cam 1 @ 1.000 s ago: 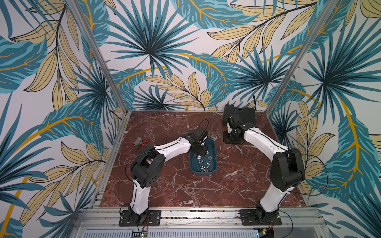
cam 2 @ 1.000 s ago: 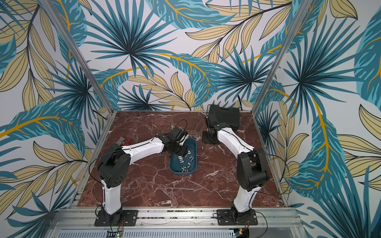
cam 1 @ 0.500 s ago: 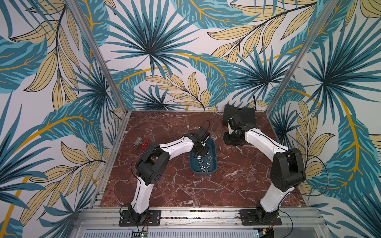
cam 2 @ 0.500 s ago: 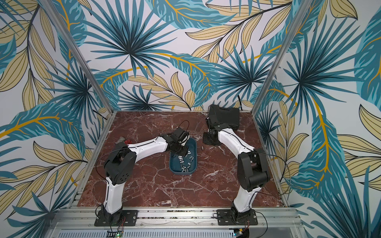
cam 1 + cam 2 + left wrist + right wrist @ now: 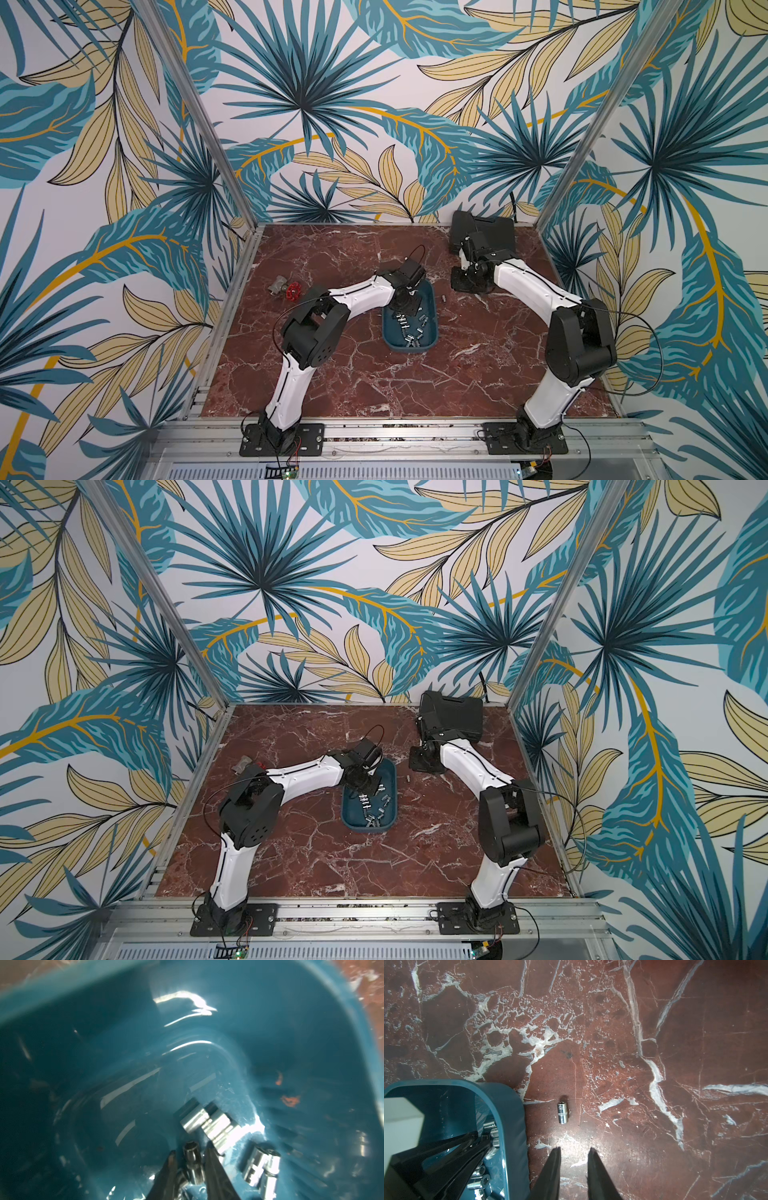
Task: Take out the socket from the storage box
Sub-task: Pick up the socket head from the storage box.
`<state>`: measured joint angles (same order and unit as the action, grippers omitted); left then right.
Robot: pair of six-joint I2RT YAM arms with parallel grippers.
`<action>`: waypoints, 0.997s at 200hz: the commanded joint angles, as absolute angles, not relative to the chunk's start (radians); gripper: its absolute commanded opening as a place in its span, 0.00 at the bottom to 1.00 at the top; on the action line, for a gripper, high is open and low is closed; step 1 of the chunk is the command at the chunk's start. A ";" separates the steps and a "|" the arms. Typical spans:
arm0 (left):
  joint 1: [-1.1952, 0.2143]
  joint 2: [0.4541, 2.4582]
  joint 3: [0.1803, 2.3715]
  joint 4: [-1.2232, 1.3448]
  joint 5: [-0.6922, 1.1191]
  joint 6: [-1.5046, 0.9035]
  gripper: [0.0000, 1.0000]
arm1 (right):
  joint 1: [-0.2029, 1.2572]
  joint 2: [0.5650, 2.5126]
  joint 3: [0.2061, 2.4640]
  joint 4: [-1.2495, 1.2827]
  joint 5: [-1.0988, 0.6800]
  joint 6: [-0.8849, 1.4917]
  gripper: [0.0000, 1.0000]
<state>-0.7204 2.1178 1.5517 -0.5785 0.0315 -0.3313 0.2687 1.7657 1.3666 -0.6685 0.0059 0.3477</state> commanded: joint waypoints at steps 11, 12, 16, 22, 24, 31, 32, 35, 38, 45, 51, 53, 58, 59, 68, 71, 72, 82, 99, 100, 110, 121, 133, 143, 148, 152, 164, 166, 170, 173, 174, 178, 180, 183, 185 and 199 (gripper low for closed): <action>-0.725 2.149 1.594 -0.604 0.008 -0.336 0.23 | 0.267 1.772 1.345 -0.662 -0.003 0.358 0.25; -0.724 2.149 1.594 -0.604 0.008 -0.336 0.23 | 0.267 1.772 1.345 -0.663 -0.003 0.358 0.25; -0.726 2.150 1.594 -0.604 0.007 -0.336 0.23 | 0.267 1.771 1.345 -0.662 -0.003 0.358 0.25; -0.726 2.152 1.594 -0.606 0.008 -0.334 0.23 | 0.267 1.772 1.344 -0.662 -0.003 0.358 0.25; -0.726 2.153 1.594 -0.606 0.008 -0.334 0.23 | 0.267 1.771 1.344 -0.662 -0.003 0.358 0.25; -0.726 2.154 1.595 -0.607 0.007 -0.333 0.23 | 0.266 1.772 1.344 -0.662 -0.003 0.358 0.25; -0.726 2.154 1.595 -0.607 0.007 -0.333 0.23 | 0.266 1.771 1.344 -0.662 -0.003 0.357 0.25; -0.726 2.154 1.595 -0.608 0.007 -0.333 0.23 | 0.265 1.772 1.344 -0.662 -0.003 0.357 0.25; -0.727 2.155 1.597 -0.609 0.007 -0.332 0.23 | 0.265 1.772 1.342 -0.662 -0.003 0.357 0.25; -0.727 2.158 1.598 -0.611 0.005 -0.330 0.22 | 0.265 1.772 1.341 -0.663 -0.004 0.358 0.25; -0.727 2.161 1.598 -0.614 0.003 -0.328 0.22 | 0.265 1.772 1.342 -0.662 -0.004 0.358 0.25; -0.727 2.161 1.599 -0.615 0.003 -0.328 0.21 | 0.265 1.772 1.342 -0.662 -0.003 0.358 0.25; -0.727 2.162 1.600 -0.616 0.002 -0.327 0.20 | 0.265 1.772 1.342 -0.663 -0.003 0.357 0.25; -0.728 2.163 1.601 -0.617 0.003 -0.327 0.20 | 0.264 1.772 1.342 -0.663 -0.003 0.357 0.25; -0.729 2.167 1.603 -0.621 0.002 -0.325 0.18 | 0.265 1.770 1.341 -0.662 -0.003 0.357 0.25; -0.729 2.166 1.604 -0.622 0.002 -0.325 0.18 | 0.265 1.770 1.340 -0.661 -0.003 0.356 0.25; -0.729 2.167 1.604 -0.623 0.002 -0.325 0.17 | 0.265 1.770 1.341 -0.662 -0.003 0.357 0.25; -0.731 2.167 1.607 -0.626 -0.002 -0.327 0.15 | 0.265 1.770 1.341 -0.663 -0.003 0.356 0.25; -0.734 2.144 1.603 -0.618 -0.024 -0.331 0.12 | 0.264 1.770 1.343 -0.663 -0.005 0.354 0.25; -0.735 2.142 1.603 -0.617 -0.025 -0.332 0.12 | 0.265 1.769 1.343 -0.663 -0.005 0.354 0.25; -0.736 2.114 1.601 -0.614 -0.048 -0.340 0.11 | 0.265 1.770 1.345 -0.662 -0.003 0.352 0.25; -0.735 2.075 1.597 -0.602 -0.051 -0.343 0.11 | 0.263 1.770 1.349 -0.665 -0.003 0.351 0.25; -0.735 2.021 1.586 -0.577 -0.082 -0.340 0.11 | 0.264 1.769 1.351 -0.666 -0.003 0.350 0.25; -0.732 1.975 1.577 -0.563 -0.100 -0.338 0.11 | 0.262 1.770 1.354 -0.667 -0.003 0.348 0.25; -0.730 1.951 1.574 -0.560 -0.113 -0.335 0.11 | 0.262 1.770 1.356 -0.669 -0.003 0.348 0.25; -0.726 1.932 1.573 -0.561 -0.125 -0.333 0.11 | 0.262 1.770 1.356 -0.668 -0.003 0.348 0.25; -0.709 1.883 1.566 -0.572 -0.162 -0.332 0.12 | 0.262 1.770 1.358 -0.669 -0.005 0.348 0.25; -0.706 1.875 1.565 -0.576 -0.168 -0.332 0.11 | 0.262 1.770 1.358 -0.668 -0.006 0.348 0.25; -0.696 1.861 1.561 -0.581 -0.176 -0.333 0.12 | 0.262 1.769 1.357 -0.668 -0.006 0.348 0.25; -0.689 1.850 1.558 -0.586 -0.180 -0.333 0.12 | 0.262 1.770 1.358 -0.669 -0.007 0.348 0.25; -0.685 1.846 1.557 -0.587 -0.180 -0.333 0.11 | 0.262 1.771 1.358 -0.669 -0.007 0.348 0.25; -0.672 1.833 1.549 -0.594 -0.184 -0.335 0.12 | 0.262 1.771 1.358 -0.668 -0.008 0.348 0.25; -0.667 1.827 1.545 -0.596 -0.185 -0.336 0.12 | 0.261 1.773 1.358 -0.669 -0.009 0.349 0.25; -0.658 1.818 1.538 -0.599 -0.189 -0.337 0.12 | 0.261 1.773 1.356 -0.668 -0.009 0.348 0.25; -0.651 1.812 1.531 -0.601 -0.191 -0.337 0.12 | 0.262 1.774 1.357 -0.667 -0.009 0.348 0.25; -0.601 1.783 1.478 -0.607 -0.195 -0.352 0.12 | 0.262 1.778 1.355 -0.663 -0.017 0.352 0.25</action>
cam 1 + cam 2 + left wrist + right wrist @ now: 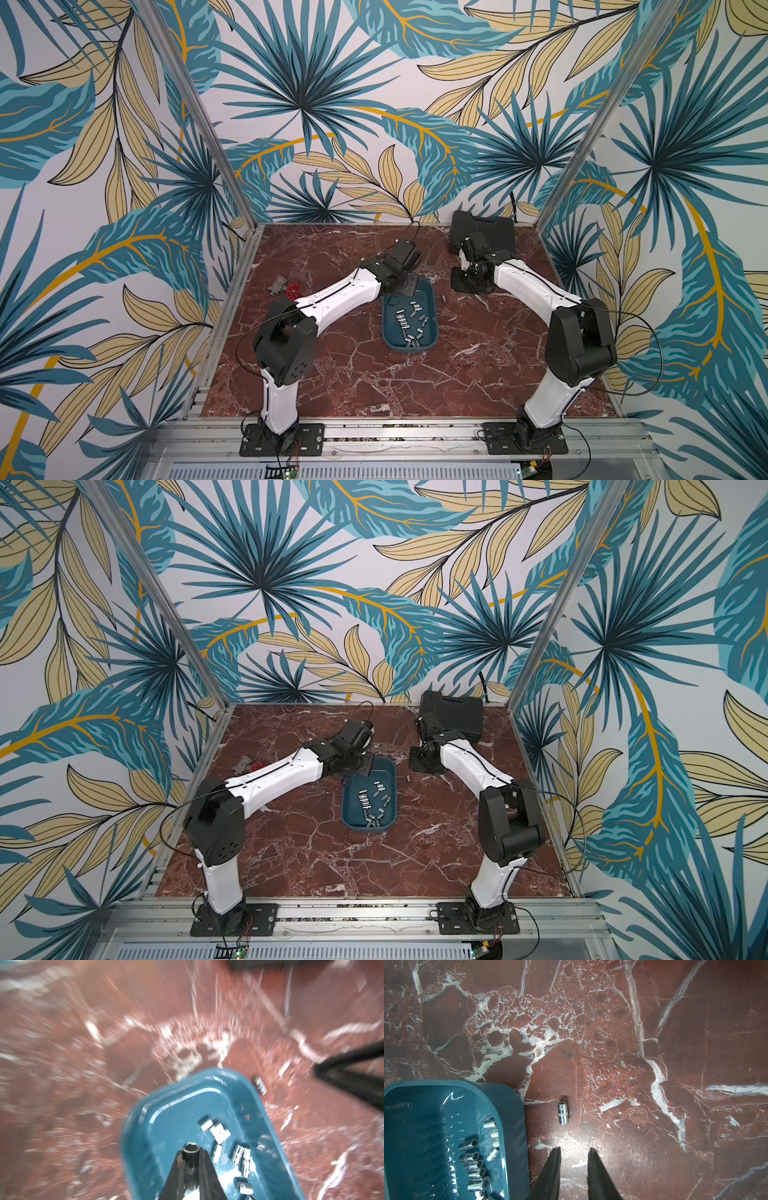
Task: Take out the socket from the storage box
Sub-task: Pick up the socket head from the storage box, then place the socket head at the center of the board.
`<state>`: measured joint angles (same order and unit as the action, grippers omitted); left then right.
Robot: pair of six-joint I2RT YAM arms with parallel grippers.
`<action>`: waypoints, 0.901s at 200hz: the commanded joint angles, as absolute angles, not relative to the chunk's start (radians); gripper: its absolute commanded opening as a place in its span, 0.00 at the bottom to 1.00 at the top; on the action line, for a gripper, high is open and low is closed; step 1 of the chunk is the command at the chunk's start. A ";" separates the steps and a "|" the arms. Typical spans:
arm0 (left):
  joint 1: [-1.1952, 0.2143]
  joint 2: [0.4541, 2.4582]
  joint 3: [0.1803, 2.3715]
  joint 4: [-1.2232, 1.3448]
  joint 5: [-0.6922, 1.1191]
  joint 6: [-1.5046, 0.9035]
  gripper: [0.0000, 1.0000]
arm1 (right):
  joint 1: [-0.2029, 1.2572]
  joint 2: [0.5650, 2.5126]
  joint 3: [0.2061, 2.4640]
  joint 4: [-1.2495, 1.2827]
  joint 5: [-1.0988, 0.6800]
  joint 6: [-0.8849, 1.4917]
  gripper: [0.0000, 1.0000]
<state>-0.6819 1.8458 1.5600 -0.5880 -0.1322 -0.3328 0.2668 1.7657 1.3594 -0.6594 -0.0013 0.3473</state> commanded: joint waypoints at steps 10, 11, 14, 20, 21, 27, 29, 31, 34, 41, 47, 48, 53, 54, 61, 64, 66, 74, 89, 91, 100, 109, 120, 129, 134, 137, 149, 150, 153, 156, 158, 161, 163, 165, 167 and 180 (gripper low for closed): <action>-0.562 1.772 1.438 -0.612 -0.177 -0.373 0.12 | 0.262 1.780 1.353 -0.661 -0.023 0.354 0.25; -0.559 1.770 1.434 -0.612 -0.174 -0.376 0.12 | 0.262 1.780 1.353 -0.660 -0.023 0.355 0.25; -0.549 1.769 1.423 -0.612 -0.166 -0.383 0.12 | 0.262 1.782 1.351 -0.659 -0.023 0.356 0.25; -0.529 1.769 1.397 -0.609 -0.150 -0.396 0.12 | 0.262 1.783 1.349 -0.657 -0.025 0.357 0.25; -0.528 1.769 1.394 -0.607 -0.146 -0.398 0.12 | 0.262 1.783 1.350 -0.657 -0.025 0.357 0.25; -0.514 1.771 1.372 -0.600 -0.134 -0.406 0.12 | 0.262 1.784 1.347 -0.654 -0.026 0.359 0.25; -0.510 1.773 1.365 -0.598 -0.132 -0.409 0.12 | 0.262 1.784 1.347 -0.653 -0.026 0.359 0.25; -0.507 1.774 1.359 -0.597 -0.130 -0.411 0.12 | 0.262 1.785 1.346 -0.653 -0.027 0.360 0.25; -0.503 1.777 1.350 -0.596 -0.128 -0.415 0.12 | 0.262 1.785 1.347 -0.653 -0.028 0.361 0.25; -0.496 1.785 1.334 -0.595 -0.128 -0.423 0.12 | 0.262 1.786 1.345 -0.653 -0.029 0.362 0.25; -0.490 1.795 1.321 -0.591 -0.124 -0.425 0.12 | 0.262 1.786 1.345 -0.652 -0.029 0.363 0.25; -0.489 1.796 1.319 -0.591 -0.122 -0.426 0.12 | 0.262 1.786 1.345 -0.652 -0.029 0.362 0.25; -0.485 1.806 1.309 -0.587 -0.118 -0.428 0.12 | 0.262 1.785 1.344 -0.651 -0.029 0.363 0.25; -0.485 1.808 1.308 -0.586 -0.117 -0.429 0.12 | 0.262 1.785 1.343 -0.651 -0.029 0.362 0.25; -0.477 1.824 1.300 -0.583 -0.104 -0.431 0.12 | 0.261 1.783 1.341 -0.652 -0.028 0.361 0.25; -0.473 1.831 1.297 -0.582 -0.100 -0.432 0.12 | 0.261 1.783 1.341 -0.652 -0.026 0.359 0.25; -0.472 1.836 1.296 -0.581 -0.096 -0.433 0.12 | 0.262 1.784 1.341 -0.653 -0.025 0.359 0.25; -0.465 1.852 1.291 -0.580 -0.087 -0.436 0.12 | 0.262 1.783 1.341 -0.655 -0.023 0.359 0.25; -0.458 1.876 1.285 -0.576 -0.074 -0.437 0.12 | 0.262 1.781 1.337 -0.656 -0.021 0.358 0.25; -0.457 1.878 1.285 -0.574 -0.074 -0.437 0.12 | 0.262 1.781 1.336 -0.656 -0.021 0.357 0.25; -0.455 1.888 1.282 -0.568 -0.072 -0.436 0.12 | 0.262 1.781 1.335 -0.655 -0.021 0.357 0.25; -0.451 1.896 1.280 -0.566 -0.071 -0.434 0.12 | 0.262 1.781 1.332 -0.654 -0.020 0.359 0.25; -0.447 1.903 1.279 -0.565 -0.071 -0.434 0.12 | 0.262 1.781 1.330 -0.652 -0.020 0.359 0.25; -0.443 1.908 1.275 -0.559 -0.067 -0.434 0.12 | 0.262 1.782 1.328 -0.651 -0.020 0.360 0.25; -0.443 1.911 1.275 -0.557 -0.065 -0.434 0.12 | 0.262 1.782 1.328 -0.652 -0.020 0.360 0.25; -0.441 1.912 1.273 -0.555 -0.064 -0.434 0.12 | 0.262 1.783 1.328 -0.652 -0.020 0.361 0.25; -0.439 1.918 1.269 -0.554 -0.066 -0.434 0.12 | 0.262 1.785 1.328 -0.651 -0.020 0.363 0.25; -0.439 1.918 1.269 -0.554 -0.066 -0.434 0.12 | 0.262 1.785 1.328 -0.651 -0.020 0.363 0.25; -0.438 1.919 1.268 -0.552 -0.066 -0.435 0.12 | 0.262 1.784 1.328 -0.650 -0.021 0.363 0.25; -0.436 1.920 1.265 -0.551 -0.066 -0.436 0.12 | 0.262 1.784 1.328 -0.651 -0.021 0.363 0.25; -0.436 1.920 1.264 -0.550 -0.065 -0.436 0.12 | 0.262 1.785 1.328 -0.650 -0.021 0.363 0.25; -0.435 1.921 1.263 -0.547 -0.065 -0.437 0.12 | 0.262 1.785 1.328 -0.650 -0.021 0.363 0.25; -0.436 1.922 1.262 -0.546 -0.064 -0.437 0.12 | 0.262 1.786 1.328 -0.650 -0.021 0.363 0.25; -0.434 1.922 1.260 -0.544 -0.064 -0.437 0.12 | 0.262 1.786 1.328 -0.650 -0.021 0.362 0.25; -0.434 1.922 1.258 -0.543 -0.064 -0.437 0.12 | 0.262 1.786 1.328 -0.650 -0.023 0.362 0.25; -0.432 1.928 1.255 -0.540 -0.064 -0.436 0.12 | 0.262 1.785 1.328 -0.653 -0.020 0.361 0.25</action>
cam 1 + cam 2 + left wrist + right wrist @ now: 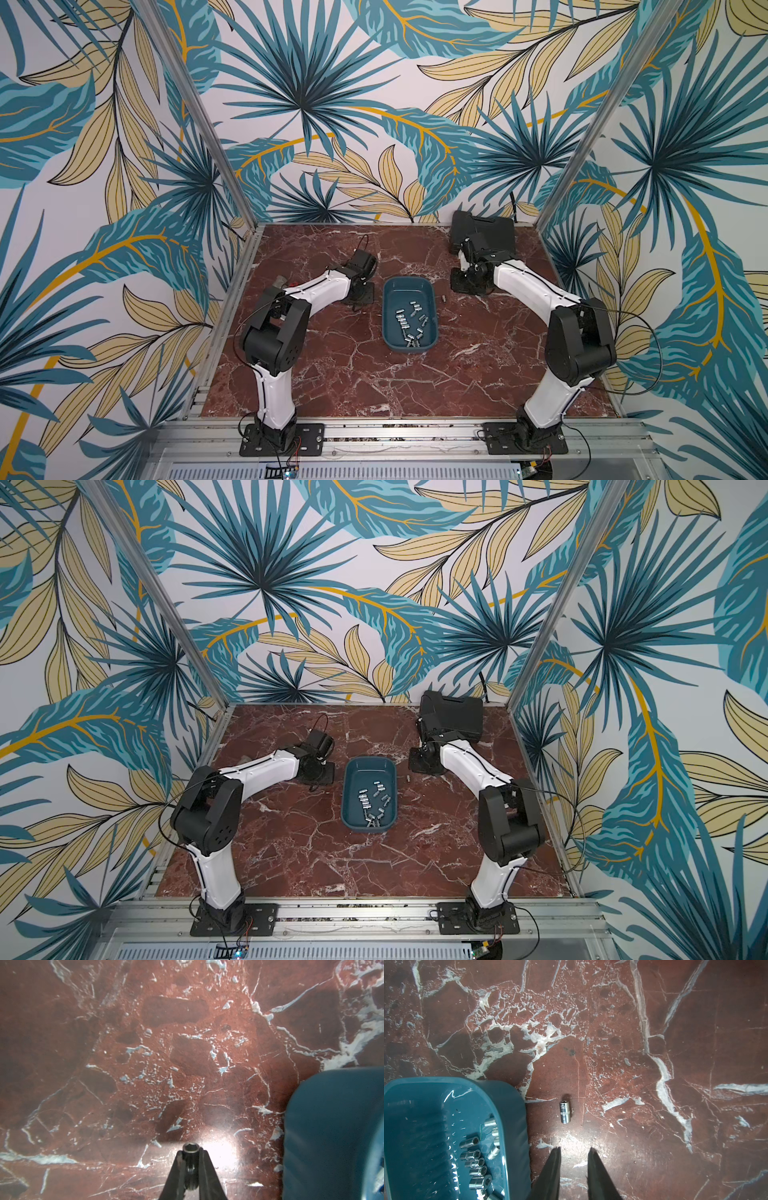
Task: Take out the socket from the storage box
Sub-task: Place the socket head at the center of the board.
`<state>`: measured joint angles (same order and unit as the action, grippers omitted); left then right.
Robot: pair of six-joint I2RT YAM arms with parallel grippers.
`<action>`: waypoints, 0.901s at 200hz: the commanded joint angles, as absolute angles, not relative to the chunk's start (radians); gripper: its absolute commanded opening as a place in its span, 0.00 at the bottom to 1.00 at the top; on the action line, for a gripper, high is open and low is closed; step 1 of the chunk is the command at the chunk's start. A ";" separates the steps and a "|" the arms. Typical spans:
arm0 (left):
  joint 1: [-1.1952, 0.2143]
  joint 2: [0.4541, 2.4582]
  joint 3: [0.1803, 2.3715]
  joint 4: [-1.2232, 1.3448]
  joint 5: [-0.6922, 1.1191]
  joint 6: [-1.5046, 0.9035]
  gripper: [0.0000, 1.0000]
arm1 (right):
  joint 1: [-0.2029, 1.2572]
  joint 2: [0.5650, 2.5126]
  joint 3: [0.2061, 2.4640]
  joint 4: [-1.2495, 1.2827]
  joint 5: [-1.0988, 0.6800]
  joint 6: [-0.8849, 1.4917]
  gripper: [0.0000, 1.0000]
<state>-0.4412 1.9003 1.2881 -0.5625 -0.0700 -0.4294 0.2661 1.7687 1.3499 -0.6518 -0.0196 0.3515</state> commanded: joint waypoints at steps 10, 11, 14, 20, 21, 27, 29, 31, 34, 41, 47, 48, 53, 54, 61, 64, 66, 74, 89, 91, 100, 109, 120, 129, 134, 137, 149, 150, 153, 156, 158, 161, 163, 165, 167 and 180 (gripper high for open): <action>-0.430 1.936 1.253 -0.541 -0.064 -0.435 0.12 | 0.262 1.785 1.328 -0.653 -0.020 0.360 0.25; -0.430 1.937 1.253 -0.542 -0.064 -0.434 0.12 | 0.261 1.784 1.328 -0.653 -0.020 0.360 0.25; -0.431 1.939 1.252 -0.543 -0.064 -0.434 0.12 | 0.262 1.785 1.328 -0.655 -0.020 0.359 0.25; -0.429 1.943 1.250 -0.543 -0.064 -0.434 0.12 | 0.262 1.785 1.328 -0.655 -0.020 0.360 0.25; -0.429 1.943 1.251 -0.543 -0.064 -0.434 0.12 | 0.262 1.784 1.328 -0.655 -0.020 0.360 0.25; -0.428 1.945 1.250 -0.543 -0.064 -0.434 0.12 | 0.262 1.785 1.328 -0.656 -0.020 0.361 0.25; -0.428 1.945 1.249 -0.543 -0.064 -0.434 0.12 | 0.262 1.784 1.328 -0.656 -0.020 0.361 0.25; -0.427 1.946 1.247 -0.542 -0.064 -0.434 0.12 | 0.262 1.785 1.328 -0.656 -0.020 0.360 0.25; -0.427 1.944 1.246 -0.540 -0.064 -0.434 0.12 | 0.262 1.785 1.328 -0.656 -0.020 0.361 0.25; -0.428 1.945 1.243 -0.535 -0.064 -0.434 0.12 | 0.262 1.783 1.327 -0.657 -0.019 0.360 0.25; -0.428 1.945 1.239 -0.532 -0.064 -0.434 0.13 | 0.262 1.784 1.327 -0.656 -0.018 0.361 0.25; -0.427 1.945 1.239 -0.531 -0.064 -0.435 0.13 | 0.262 1.784 1.327 -0.656 -0.018 0.361 0.25; -0.426 1.946 1.239 -0.531 -0.064 -0.436 0.13 | 0.262 1.784 1.327 -0.656 -0.019 0.361 0.25; -0.426 1.946 1.238 -0.531 -0.064 -0.436 0.13 | 0.262 1.784 1.327 -0.657 -0.019 0.362 0.25; -0.426 1.949 1.239 -0.530 -0.064 -0.436 0.13 | 0.262 1.783 1.327 -0.656 -0.019 0.361 0.25; -0.426 1.949 1.239 -0.531 -0.064 -0.436 0.13 | 0.262 1.784 1.327 -0.656 -0.018 0.362 0.25; -0.426 1.949 1.239 -0.531 -0.064 -0.436 0.13 | 0.262 1.785 1.327 -0.657 -0.019 0.362 0.25; -0.425 1.952 1.239 -0.531 -0.064 -0.435 0.14 | 0.262 1.783 1.326 -0.657 -0.020 0.363 0.25; -0.425 1.951 1.239 -0.531 -0.064 -0.435 0.17 | 0.262 1.784 1.328 -0.657 -0.021 0.363 0.25; -0.424 1.952 1.239 -0.532 -0.064 -0.436 0.17 | 0.262 1.784 1.328 -0.657 -0.020 0.363 0.25; -0.424 1.951 1.239 -0.532 -0.064 -0.436 0.19 | 0.262 1.783 1.328 -0.657 -0.020 0.362 0.25; -0.425 1.949 1.238 -0.533 -0.064 -0.436 0.21 | 0.262 1.784 1.329 -0.659 -0.020 0.361 0.25; -0.424 1.948 1.239 -0.535 -0.066 -0.436 0.24 | 0.262 1.784 1.331 -0.661 -0.020 0.361 0.25; -0.424 1.945 1.238 -0.535 -0.069 -0.436 0.26 | 0.262 1.782 1.331 -0.662 -0.020 0.359 0.25; -0.425 1.942 1.237 -0.537 -0.069 -0.436 0.27 | 0.262 1.781 1.331 -0.662 -0.020 0.359 0.25; -0.425 1.942 1.239 -0.536 -0.070 -0.435 0.28 | 0.262 1.782 1.330 -0.663 -0.020 0.359 0.25; -0.424 1.935 1.239 -0.540 -0.072 -0.434 0.30 | 0.262 1.781 1.333 -0.663 -0.020 0.359 0.25; -0.424 1.936 1.239 -0.540 -0.072 -0.434 0.30 | 0.262 1.781 1.333 -0.663 -0.020 0.359 0.25; -0.425 1.935 1.239 -0.540 -0.072 -0.434 0.31 | 0.262 1.781 1.333 -0.665 -0.020 0.360 0.25; -0.425 1.931 1.239 -0.540 -0.072 -0.434 0.31 | 0.262 1.779 1.333 -0.665 -0.020 0.359 0.25; -0.425 1.931 1.238 -0.540 -0.072 -0.434 0.32 | 0.262 1.779 1.333 -0.664 -0.020 0.359 0.25; -0.424 1.929 1.238 -0.540 -0.072 -0.433 0.32 | 0.262 1.779 1.332 -0.666 -0.020 0.360 0.25; -0.425 1.928 1.238 -0.540 -0.072 -0.433 0.33 | 0.262 1.778 1.333 -0.665 -0.020 0.359 0.25; -0.425 1.926 1.238 -0.540 -0.072 -0.433 0.33 | 0.262 1.779 1.333 -0.666 -0.020 0.359 0.25; -0.425 1.925 1.238 -0.539 -0.072 -0.433 0.33 | 0.262 1.779 1.333 -0.666 -0.020 0.360 0.25; -0.424 1.917 1.238 -0.538 -0.075 -0.431 0.34 | 0.262 1.779 1.335 -0.665 -0.020 0.358 0.25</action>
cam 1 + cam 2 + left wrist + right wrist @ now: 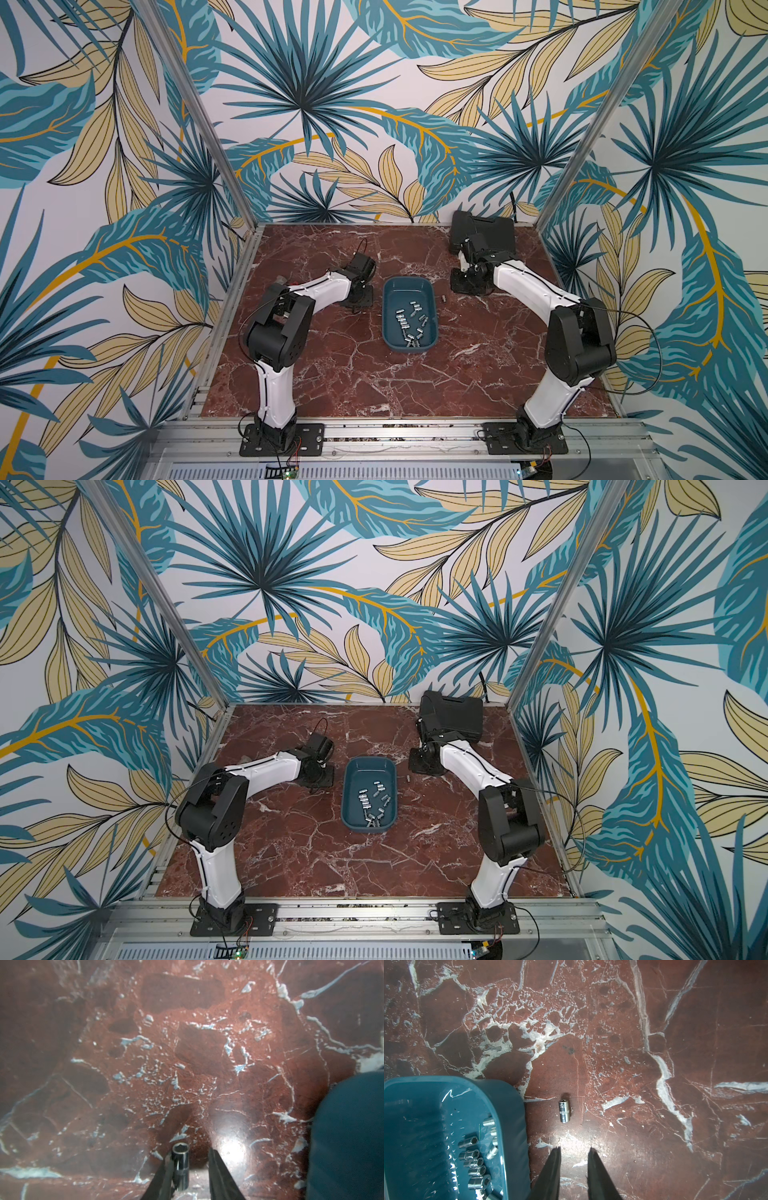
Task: Take out the socket from the storage box
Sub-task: Place the socket head at the center of the board.
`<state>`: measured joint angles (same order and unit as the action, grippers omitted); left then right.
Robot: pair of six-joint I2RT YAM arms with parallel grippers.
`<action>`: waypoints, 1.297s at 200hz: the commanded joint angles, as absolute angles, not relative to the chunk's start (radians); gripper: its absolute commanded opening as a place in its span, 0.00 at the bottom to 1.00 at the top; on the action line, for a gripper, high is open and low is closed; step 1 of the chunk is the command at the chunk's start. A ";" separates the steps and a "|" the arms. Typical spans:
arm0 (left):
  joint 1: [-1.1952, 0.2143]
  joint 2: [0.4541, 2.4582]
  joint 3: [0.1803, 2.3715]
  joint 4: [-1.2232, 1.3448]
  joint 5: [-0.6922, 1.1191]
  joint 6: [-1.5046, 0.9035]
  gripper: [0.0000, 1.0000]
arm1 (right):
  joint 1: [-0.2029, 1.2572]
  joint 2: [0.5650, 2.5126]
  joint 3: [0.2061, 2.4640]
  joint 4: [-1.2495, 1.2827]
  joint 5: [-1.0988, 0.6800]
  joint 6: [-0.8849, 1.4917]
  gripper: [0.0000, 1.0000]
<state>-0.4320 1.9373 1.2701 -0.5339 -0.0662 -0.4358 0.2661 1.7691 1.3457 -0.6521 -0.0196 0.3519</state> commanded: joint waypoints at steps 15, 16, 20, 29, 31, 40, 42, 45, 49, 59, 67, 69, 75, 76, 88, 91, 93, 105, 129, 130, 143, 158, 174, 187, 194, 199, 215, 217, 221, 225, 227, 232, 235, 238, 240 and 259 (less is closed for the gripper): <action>-0.425 1.910 1.240 -0.540 -0.077 -0.430 0.35 | 0.261 1.781 1.336 -0.666 -0.022 0.360 0.25; -0.425 1.910 1.241 -0.540 -0.077 -0.430 0.35 | 0.261 1.780 1.336 -0.666 -0.023 0.359 0.25; -0.424 1.908 1.240 -0.540 -0.077 -0.430 0.35 | 0.262 1.781 1.336 -0.666 -0.023 0.359 0.25; -0.425 1.905 1.241 -0.538 -0.077 -0.430 0.35 | 0.262 1.781 1.336 -0.665 -0.024 0.359 0.25; -0.425 1.904 1.241 -0.538 -0.077 -0.429 0.35 | 0.261 1.781 1.336 -0.665 -0.024 0.359 0.25; -0.424 1.899 1.240 -0.537 -0.079 -0.428 0.35 | 0.262 1.779 1.335 -0.666 -0.024 0.360 0.25; -0.424 1.898 1.240 -0.538 -0.080 -0.428 0.35 | 0.261 1.779 1.335 -0.666 -0.023 0.360 0.25; -0.424 1.898 1.240 -0.539 -0.080 -0.427 0.35 | 0.262 1.779 1.335 -0.665 -0.024 0.359 0.25; -0.424 1.895 1.241 -0.540 -0.081 -0.427 0.35 | 0.262 1.779 1.335 -0.666 -0.024 0.359 0.25; -0.425 1.891 1.242 -0.543 -0.083 -0.425 0.36 | 0.262 1.779 1.336 -0.665 -0.024 0.359 0.25; -0.424 1.888 1.244 -0.546 -0.084 -0.423 0.36 | 0.262 1.779 1.336 -0.665 -0.025 0.359 0.25; -0.424 1.886 1.244 -0.546 -0.084 -0.423 0.36 | 0.262 1.779 1.336 -0.665 -0.025 0.359 0.25; -0.424 1.884 1.244 -0.548 -0.084 -0.423 0.37 | 0.262 1.779 1.336 -0.666 -0.025 0.360 0.25; -0.424 1.884 1.244 -0.548 -0.084 -0.423 0.37 | 0.261 1.779 1.335 -0.666 -0.025 0.360 0.25; -0.424 1.877 1.244 -0.550 -0.083 -0.423 0.37 | 0.262 1.778 1.336 -0.665 -0.025 0.360 0.25; -0.424 1.875 1.243 -0.551 -0.083 -0.422 0.37 | 0.262 1.778 1.336 -0.666 -0.025 0.359 0.25; -0.424 1.873 1.243 -0.551 -0.083 -0.422 0.37 | 0.262 1.777 1.336 -0.665 -0.025 0.360 0.25; -0.424 1.866 1.241 -0.551 -0.084 -0.422 0.37 | 0.262 1.779 1.336 -0.666 -0.025 0.359 0.25; -0.424 1.855 1.241 -0.555 -0.089 -0.419 0.37 | 0.262 1.779 1.338 -0.666 -0.026 0.359 0.25; -0.423 1.855 1.242 -0.556 -0.089 -0.418 0.37 | 0.261 1.779 1.338 -0.666 -0.026 0.359 0.25; -0.424 1.853 1.243 -0.561 -0.095 -0.416 0.37 | 0.261 1.780 1.337 -0.666 -0.026 0.359 0.25; -0.424 1.852 1.246 -0.567 -0.099 -0.413 0.37 | 0.262 1.779 1.338 -0.667 -0.026 0.358 0.25; -0.424 1.852 1.244 -0.568 -0.101 -0.411 0.35 | 0.262 1.779 1.338 -0.667 -0.029 0.357 0.25; -0.424 1.853 1.245 -0.568 -0.099 -0.411 0.34 | 0.262 1.779 1.338 -0.667 -0.029 0.358 0.25; -0.425 1.854 1.244 -0.566 -0.099 -0.411 0.34 | 0.262 1.781 1.335 -0.667 -0.031 0.358 0.25; -0.424 1.854 1.244 -0.566 -0.097 -0.411 0.34 | 0.262 1.781 1.336 -0.667 -0.032 0.357 0.25; -0.424 1.857 1.244 -0.566 -0.097 -0.411 0.34 | 0.262 1.781 1.335 -0.666 -0.035 0.358 0.25; -0.424 1.857 1.244 -0.566 -0.098 -0.411 0.34 | 0.262 1.780 1.334 -0.667 -0.035 0.358 0.25; -0.423 1.858 1.244 -0.566 -0.098 -0.411 0.34 | 0.261 1.780 1.333 -0.666 -0.036 0.358 0.25; -0.425 1.858 1.244 -0.565 -0.097 -0.411 0.34 | 0.262 1.779 1.334 -0.667 -0.035 0.357 0.25; -0.424 1.858 1.244 -0.566 -0.098 -0.411 0.34 | 0.262 1.778 1.334 -0.667 -0.035 0.358 0.25; -0.425 1.859 1.243 -0.566 -0.097 -0.410 0.34 | 0.262 1.779 1.335 -0.668 -0.035 0.357 0.25; -0.424 1.860 1.244 -0.565 -0.096 -0.410 0.34 | 0.262 1.779 1.335 -0.667 -0.035 0.357 0.25; -0.424 1.861 1.244 -0.566 -0.096 -0.410 0.34 | 0.262 1.779 1.334 -0.667 -0.035 0.359 0.25; -0.425 1.861 1.244 -0.566 -0.097 -0.410 0.34 | 0.262 1.778 1.333 -0.667 -0.035 0.358 0.25; -0.424 1.867 1.243 -0.562 -0.090 -0.410 0.34 | 0.262 1.779 1.332 -0.668 -0.035 0.356 0.25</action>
